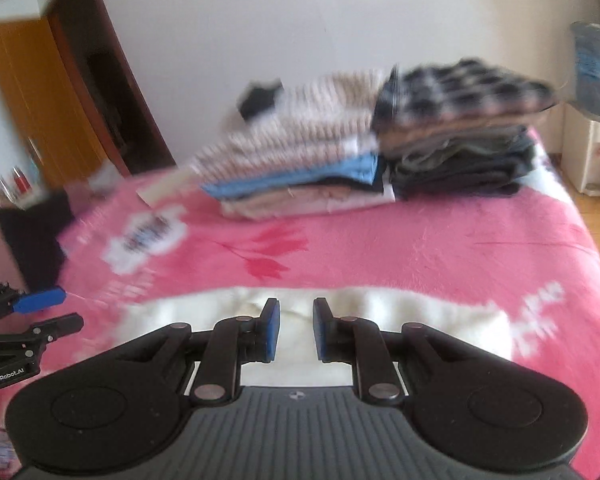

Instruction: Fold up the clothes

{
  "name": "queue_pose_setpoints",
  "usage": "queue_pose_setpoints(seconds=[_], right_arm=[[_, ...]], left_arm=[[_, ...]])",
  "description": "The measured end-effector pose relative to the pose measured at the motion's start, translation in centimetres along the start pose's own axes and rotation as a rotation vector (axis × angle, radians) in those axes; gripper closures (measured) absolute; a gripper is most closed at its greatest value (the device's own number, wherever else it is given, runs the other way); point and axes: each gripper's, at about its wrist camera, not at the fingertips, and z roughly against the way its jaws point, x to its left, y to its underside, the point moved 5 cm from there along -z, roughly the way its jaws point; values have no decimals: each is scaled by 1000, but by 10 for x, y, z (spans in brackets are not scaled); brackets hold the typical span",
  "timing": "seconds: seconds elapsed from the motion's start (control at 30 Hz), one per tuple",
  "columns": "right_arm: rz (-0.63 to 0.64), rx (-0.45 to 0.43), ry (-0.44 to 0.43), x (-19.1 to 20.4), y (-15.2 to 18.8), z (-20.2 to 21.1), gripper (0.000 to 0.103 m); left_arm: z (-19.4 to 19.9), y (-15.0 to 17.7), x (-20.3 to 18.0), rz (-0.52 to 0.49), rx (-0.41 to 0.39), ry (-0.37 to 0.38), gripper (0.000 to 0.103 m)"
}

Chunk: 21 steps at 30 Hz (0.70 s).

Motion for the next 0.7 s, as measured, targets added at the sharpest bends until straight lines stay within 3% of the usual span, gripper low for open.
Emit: queue_pose_setpoints(seconds=[0.17,0.27,0.33,0.47,0.7], right_arm=[[77,-105,-11,44,30,140,82],[150,-121,23,72,76,214,72],[172,-93,61,87,115,247,71],[99,31,112,88,200,254,71],[-24,193,275,57,312,201,72]], left_arm=[[95,22,-14,-8,24,50,42],[122,65,-38,4,71,150,40],[128,102,-57,40,146,215,40],[119,175,-92,100,291,282,41],[116,262,-119,-46,388,123,40]])
